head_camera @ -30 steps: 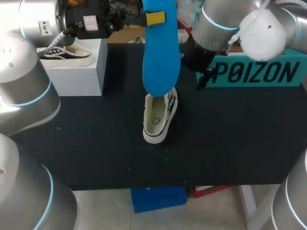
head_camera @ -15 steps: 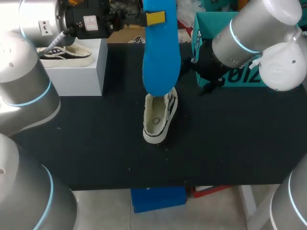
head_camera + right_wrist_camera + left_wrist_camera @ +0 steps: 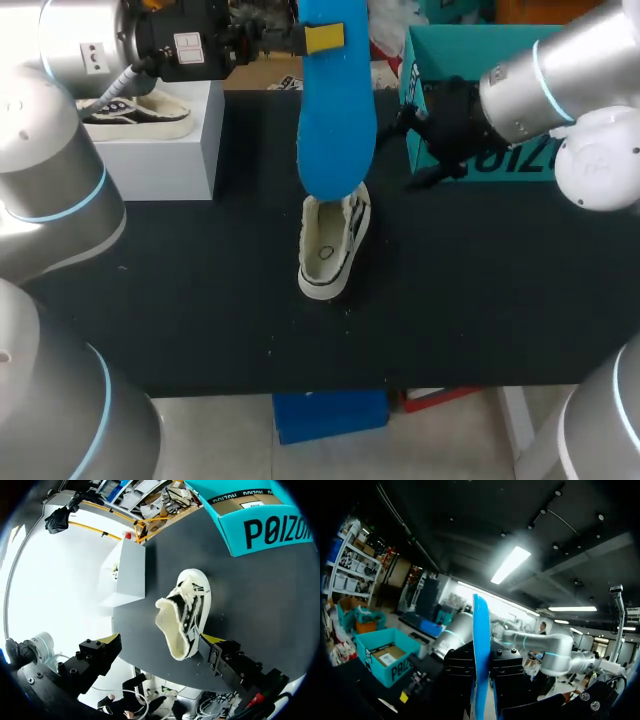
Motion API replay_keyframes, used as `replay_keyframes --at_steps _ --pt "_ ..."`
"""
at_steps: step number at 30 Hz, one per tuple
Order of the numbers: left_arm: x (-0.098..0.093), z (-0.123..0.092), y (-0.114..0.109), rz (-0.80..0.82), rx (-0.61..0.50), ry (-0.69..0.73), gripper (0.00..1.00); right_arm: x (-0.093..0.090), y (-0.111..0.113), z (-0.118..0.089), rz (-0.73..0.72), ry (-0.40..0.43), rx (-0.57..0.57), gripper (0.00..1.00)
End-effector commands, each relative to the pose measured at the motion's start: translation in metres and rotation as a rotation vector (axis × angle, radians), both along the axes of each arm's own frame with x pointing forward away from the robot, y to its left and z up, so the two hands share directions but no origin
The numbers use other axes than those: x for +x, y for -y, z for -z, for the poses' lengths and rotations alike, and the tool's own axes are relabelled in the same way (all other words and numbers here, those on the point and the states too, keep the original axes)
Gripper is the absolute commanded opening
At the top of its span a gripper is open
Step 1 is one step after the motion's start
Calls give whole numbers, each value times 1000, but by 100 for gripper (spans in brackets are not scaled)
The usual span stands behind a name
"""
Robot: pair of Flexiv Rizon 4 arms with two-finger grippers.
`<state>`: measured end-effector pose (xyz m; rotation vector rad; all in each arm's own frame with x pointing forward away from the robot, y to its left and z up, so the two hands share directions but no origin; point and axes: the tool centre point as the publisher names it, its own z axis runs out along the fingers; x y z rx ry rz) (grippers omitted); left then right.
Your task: Take the shoe out of the shoebox, open the shoe tongue, remove and reinsert the insole, then place the shoe into the shoebox
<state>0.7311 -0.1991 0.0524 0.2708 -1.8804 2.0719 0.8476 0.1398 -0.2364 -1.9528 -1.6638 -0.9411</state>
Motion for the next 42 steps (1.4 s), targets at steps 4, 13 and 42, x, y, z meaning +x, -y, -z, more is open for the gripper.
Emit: replay_keyframes --at_steps 4,13,42 --pt "-1 1 1 -4 1 0 0 -7 1 3 -64 130 691 100" --pt "-1 1 1 -4 1 0 0 -8 3 -3 -71 160 794 100" --pt "-43 38 -1 -228 26 850 0 -8 3 -3 -71 160 794 100"
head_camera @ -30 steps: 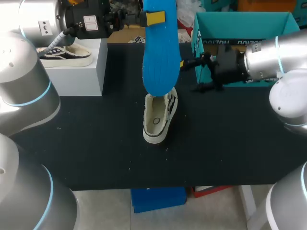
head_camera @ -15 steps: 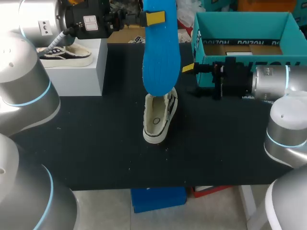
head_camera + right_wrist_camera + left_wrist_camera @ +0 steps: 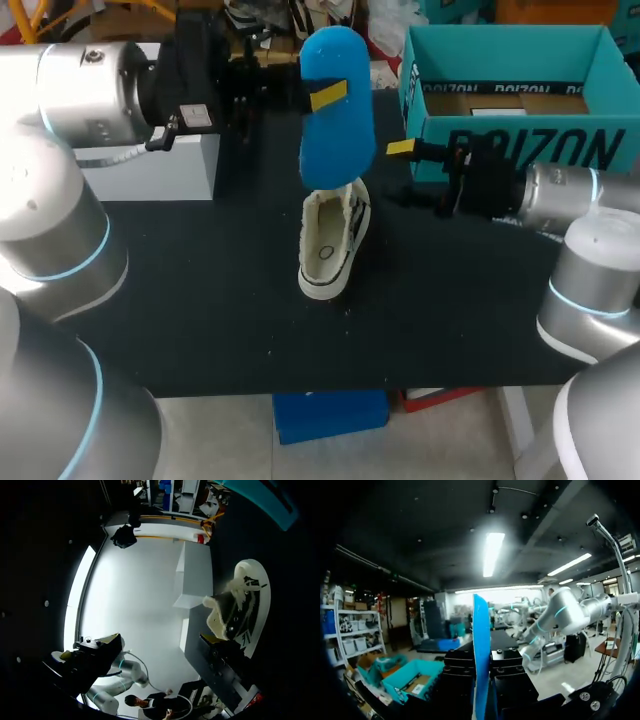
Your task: Take the shoe out of the shoebox, open the shoe tongue, remove and reinsert the insole, then place the shoe into the shoebox
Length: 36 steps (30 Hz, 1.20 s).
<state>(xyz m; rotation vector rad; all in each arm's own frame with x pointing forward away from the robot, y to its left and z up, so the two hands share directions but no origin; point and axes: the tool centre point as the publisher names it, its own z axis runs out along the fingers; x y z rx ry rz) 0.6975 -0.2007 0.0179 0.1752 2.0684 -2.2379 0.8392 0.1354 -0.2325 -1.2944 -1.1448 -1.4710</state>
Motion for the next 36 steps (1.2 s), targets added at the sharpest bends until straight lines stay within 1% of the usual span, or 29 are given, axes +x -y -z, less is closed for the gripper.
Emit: replay_keyframes --at_steps 1,12,13,14,15,16,18,19,21,22,24,25,26,27,28,29,30,31,32,36 --pt "-9 3 -3 -126 4 341 0 0 -1 1 1 0 -1 100" --pt "-9 3 -3 -126 4 341 0 0 -1 1 1 0 -1 100" --pt "-16 3 -1 -116 -48 378 0 0 -1 1 1 0 -1 100" --pt "-23 7 -1 -101 -59 429 0 0 -1 1 1 0 -1 100" --pt "-31 15 -1 -93 -78 479 0 0 -1 1 1 0 -1 100" --pt "-39 23 -4 -99 -114 483 0 0 -1 1 1 0 -1 100" --pt "-52 41 -8 -65 -106 594 0 0 -1 1 1 0 -1 100" --pt "-57 51 -11 -69 -117 606 0 0 -1 1 1 0 -1 100" --pt "-67 68 -17 -55 -109 714 0 0 -1 1 1 0 -1 100" --pt "-70 77 -20 -64 -149 686 0 0 -1 1 1 0 -1 100" --pt "-79 96 -26 -40 -143 788 0 0 -1 1 1 0 -1 100" --pt "-81 100 -27 -36 -179 776 0 0 -1 1 1 0 -1 100" --pt "-84 107 -29 -32 -167 806 0 0 -1 1 1 0 -1 100" --pt "-90 115 -32 2 -167 876 0 0 -1 1 1 0 -1 100" --pt "-94 122 -34 2 -193 869 0 0 -1 1 1 0 -1 100" --pt "-96 129 -36 8 -162 924 0 0 -1 1 1 0 -1 100" --pt "-101 137 -37 39 -158 956 0 0 -1 1 1 0 -1 100" --pt "-103 145 -38 22 -113 962 0 0 -1 1 1 0 -1 100" --pt "-104 150 -40 11 -85 967 0 0 -1 1 1 0 -1 100" --pt "-104 150 -40 11 -85 967 0 0 -1 1 1 0 -1 100"
